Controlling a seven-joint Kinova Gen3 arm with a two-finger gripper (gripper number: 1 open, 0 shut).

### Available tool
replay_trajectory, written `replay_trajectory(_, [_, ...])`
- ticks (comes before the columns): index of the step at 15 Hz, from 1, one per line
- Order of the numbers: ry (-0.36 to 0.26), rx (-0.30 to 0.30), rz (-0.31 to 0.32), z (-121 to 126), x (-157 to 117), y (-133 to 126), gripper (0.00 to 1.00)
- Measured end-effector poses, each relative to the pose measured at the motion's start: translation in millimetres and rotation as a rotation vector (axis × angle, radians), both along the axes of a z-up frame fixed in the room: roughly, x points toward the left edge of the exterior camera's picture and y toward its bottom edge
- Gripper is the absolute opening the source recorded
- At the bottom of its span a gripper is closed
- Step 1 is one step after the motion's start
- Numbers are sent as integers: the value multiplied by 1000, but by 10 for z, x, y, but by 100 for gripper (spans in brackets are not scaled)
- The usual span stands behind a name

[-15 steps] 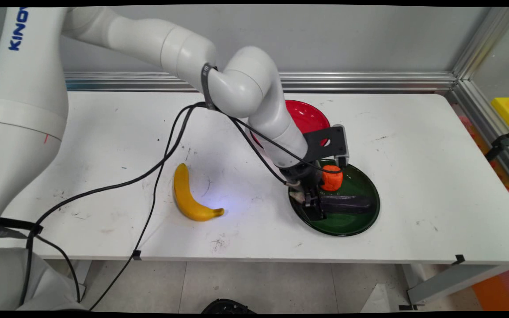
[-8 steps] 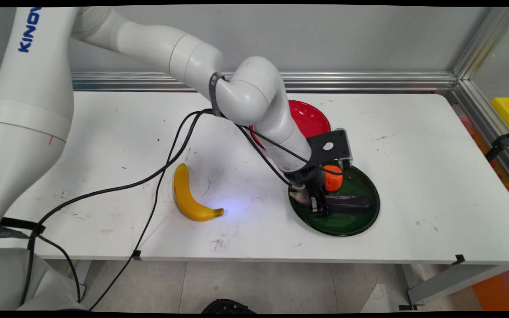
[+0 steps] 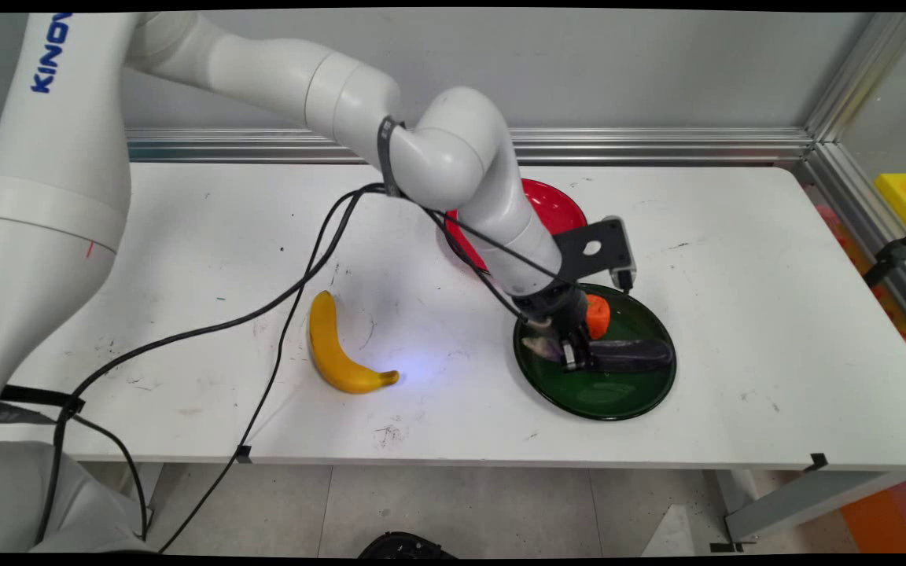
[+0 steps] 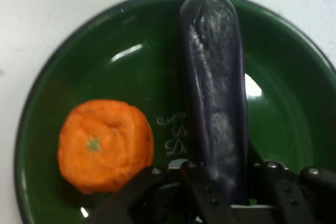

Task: Place the picked object on the red plate

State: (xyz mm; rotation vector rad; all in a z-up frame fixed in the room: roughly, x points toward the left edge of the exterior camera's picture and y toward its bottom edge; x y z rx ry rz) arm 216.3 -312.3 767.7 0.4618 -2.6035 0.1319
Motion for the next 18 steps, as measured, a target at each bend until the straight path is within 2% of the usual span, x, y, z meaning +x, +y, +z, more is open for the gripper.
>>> replay_trajectory(4, [22,-3,-20,214,-11,-89,0])
replay_trajectory(8, [48,-19,-39,511,19,-283,0])
replay_trajectory(13, [38,-52,-40,707,242,-583,0])
replay_trajectory(18, [6,-105,-31,775,579,-969,0])
